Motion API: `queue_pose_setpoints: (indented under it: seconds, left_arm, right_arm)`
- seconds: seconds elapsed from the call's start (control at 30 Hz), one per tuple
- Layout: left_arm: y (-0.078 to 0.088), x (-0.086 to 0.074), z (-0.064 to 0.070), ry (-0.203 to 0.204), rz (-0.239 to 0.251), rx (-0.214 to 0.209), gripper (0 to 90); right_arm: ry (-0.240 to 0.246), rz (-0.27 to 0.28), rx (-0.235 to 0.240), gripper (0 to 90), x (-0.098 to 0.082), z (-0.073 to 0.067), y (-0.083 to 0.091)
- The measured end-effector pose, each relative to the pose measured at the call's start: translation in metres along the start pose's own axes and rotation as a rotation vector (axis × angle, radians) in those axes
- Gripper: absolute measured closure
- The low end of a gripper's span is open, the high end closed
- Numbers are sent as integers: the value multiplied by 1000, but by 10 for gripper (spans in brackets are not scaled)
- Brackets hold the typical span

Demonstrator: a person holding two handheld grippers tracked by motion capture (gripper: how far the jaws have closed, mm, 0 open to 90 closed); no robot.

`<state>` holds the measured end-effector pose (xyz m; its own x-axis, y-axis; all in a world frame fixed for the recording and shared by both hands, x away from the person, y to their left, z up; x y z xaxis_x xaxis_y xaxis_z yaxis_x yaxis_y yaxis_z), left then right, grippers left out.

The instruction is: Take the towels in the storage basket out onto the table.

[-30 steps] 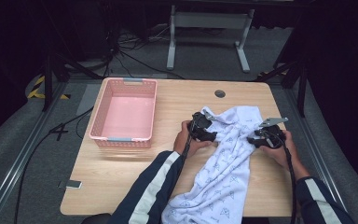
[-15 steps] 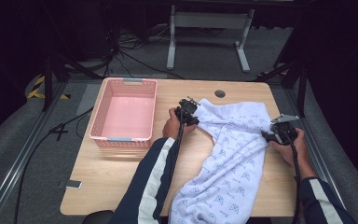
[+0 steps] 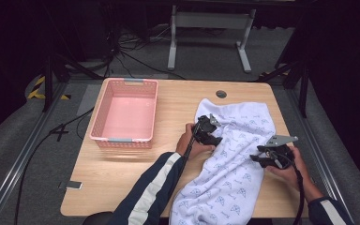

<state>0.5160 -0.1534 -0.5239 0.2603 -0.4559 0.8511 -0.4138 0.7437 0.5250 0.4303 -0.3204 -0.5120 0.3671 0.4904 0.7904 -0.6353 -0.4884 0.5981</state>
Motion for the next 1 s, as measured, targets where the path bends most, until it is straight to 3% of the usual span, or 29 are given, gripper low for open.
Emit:
queue_pose_setpoints:
  seconds: [0.03, 0.1, 0.17, 0.2, 0.27, 0.3, 0.37, 0.47, 0.57, 0.63, 0.7, 0.73, 0.8, 0.83, 0.87, 0.9, 0.97, 1.0]
  left_arm:
    - [-5, -3, 2, -19, -31, 25, 428]
    - [-7, -3, 3, -21, -32, 37, 441]
    - [-8, -3, 0, -28, -35, 52, 467]
    - [-6, -4, -10, -46, -59, 118, 492]
    - [-3, -6, -20, -41, -61, 161, 549]
    - [-3, -6, -20, -41, -61, 161, 564]
    - [0, -9, -33, 37, -52, 185, 567]
    - [8, -12, -54, 1, -84, 285, 590]
    - [18, -18, -79, 59, -103, 340, 589]
    - [21, -20, -88, 99, -94, 332, 587]
    - [26, -22, -95, 104, -119, 375, 563]
    - [26, -22, -97, 108, -109, 386, 539]
    - [28, -19, -95, 135, -77, 361, 513]
    - [31, -17, -92, 129, -62, 343, 496]
    - [31, -15, -85, 130, -43, 302, 495]
    - [34, -15, -80, 115, -51, 291, 493]
    - [41, -12, -60, 95, -18, 218, 476]
    - [45, -12, -53, 84, -18, 214, 469]
  right_arm:
    - [7, -21, 9, 468, -6, -6, 1]
    - [17, -34, 7, 464, -15, -9, 1]
    - [-24, -33, 5, 454, -18, -6, 3]
    - [-32, -39, -2, 451, -20, -3, 6]
    - [-59, -54, -20, 449, -25, 4, 10]
    - [-59, -54, -20, 449, -25, 4, 10]
    - [-58, -68, -74, 444, -29, 15, 16]
    - [-75, -91, -149, 443, -38, 33, 26]
    - [-118, -94, -199, 441, -43, 50, 30]
    - [-97, -104, -263, 449, -44, 63, 32]
    - [-101, -93, -301, 449, -44, 73, 29]
    - [-109, -92, -305, 449, -43, 76, 28]
    - [-104, -98, -323, 447, -43, 82, 26]
    - [-104, -99, -332, 446, -42, 84, 26]
    - [-107, -97, -338, 446, -42, 86, 25]
    - [-114, -92, -340, 442, -42, 86, 24]
    - [-112, -87, -340, 441, -41, 87, 24]
    - [-102, -79, -338, 447, -40, 86, 24]
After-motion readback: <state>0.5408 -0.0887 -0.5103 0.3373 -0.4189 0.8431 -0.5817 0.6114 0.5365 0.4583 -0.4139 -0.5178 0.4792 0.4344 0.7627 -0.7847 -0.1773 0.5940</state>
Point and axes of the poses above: each handheld gripper's, and its own axes: y roughly backward along the jaws, x roughly out of its top, z roughly to its right, the point moved 10 cm from there along -y, roughly forward along the jaws, and after that the axes turned 12 degrees about z, right-handed, at the moved point
